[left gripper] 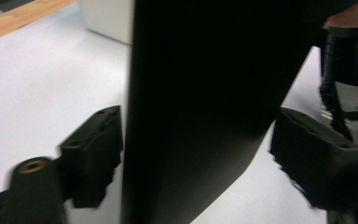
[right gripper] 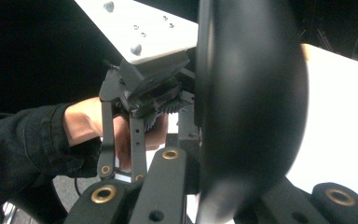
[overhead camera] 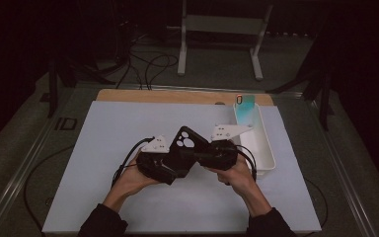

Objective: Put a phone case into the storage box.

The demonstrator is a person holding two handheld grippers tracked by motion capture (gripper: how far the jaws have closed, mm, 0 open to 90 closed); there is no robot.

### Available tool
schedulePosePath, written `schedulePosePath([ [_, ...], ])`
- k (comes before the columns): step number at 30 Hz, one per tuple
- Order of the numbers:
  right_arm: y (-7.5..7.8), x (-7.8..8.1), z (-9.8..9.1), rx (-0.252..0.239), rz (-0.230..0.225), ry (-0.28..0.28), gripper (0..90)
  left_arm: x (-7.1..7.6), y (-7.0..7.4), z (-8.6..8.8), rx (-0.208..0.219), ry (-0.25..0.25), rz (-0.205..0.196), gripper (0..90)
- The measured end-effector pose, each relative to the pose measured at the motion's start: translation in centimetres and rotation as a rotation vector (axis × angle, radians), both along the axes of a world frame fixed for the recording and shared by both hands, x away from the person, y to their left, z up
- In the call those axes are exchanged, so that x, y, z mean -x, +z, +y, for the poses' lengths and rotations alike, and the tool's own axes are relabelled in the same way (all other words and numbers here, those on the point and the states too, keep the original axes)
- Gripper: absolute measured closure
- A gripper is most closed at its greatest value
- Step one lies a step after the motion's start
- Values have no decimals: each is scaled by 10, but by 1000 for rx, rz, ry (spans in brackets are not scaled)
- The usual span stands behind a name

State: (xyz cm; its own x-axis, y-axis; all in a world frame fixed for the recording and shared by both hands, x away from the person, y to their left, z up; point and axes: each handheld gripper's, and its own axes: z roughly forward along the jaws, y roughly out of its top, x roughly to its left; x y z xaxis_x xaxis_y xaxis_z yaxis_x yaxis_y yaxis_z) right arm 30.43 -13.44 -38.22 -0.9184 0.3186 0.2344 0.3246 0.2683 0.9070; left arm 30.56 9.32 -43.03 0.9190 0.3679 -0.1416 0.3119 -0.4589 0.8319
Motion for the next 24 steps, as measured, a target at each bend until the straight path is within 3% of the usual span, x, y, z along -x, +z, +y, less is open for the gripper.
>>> schedulePosePath([
  [7,-1,-3,-5,32,-10,-15,870,1,-1,6,27,-22,-1,486],
  [12,-3,-8,-11,21,8,-16,849,2,-4,9,25,-49,5,639],
  [19,-5,-12,-11,61,-13,-34,677,2,-10,9,3,-67,15,825],
  [24,-6,-11,-7,66,-23,-58,588,3,-11,11,34,-44,22,849],
])
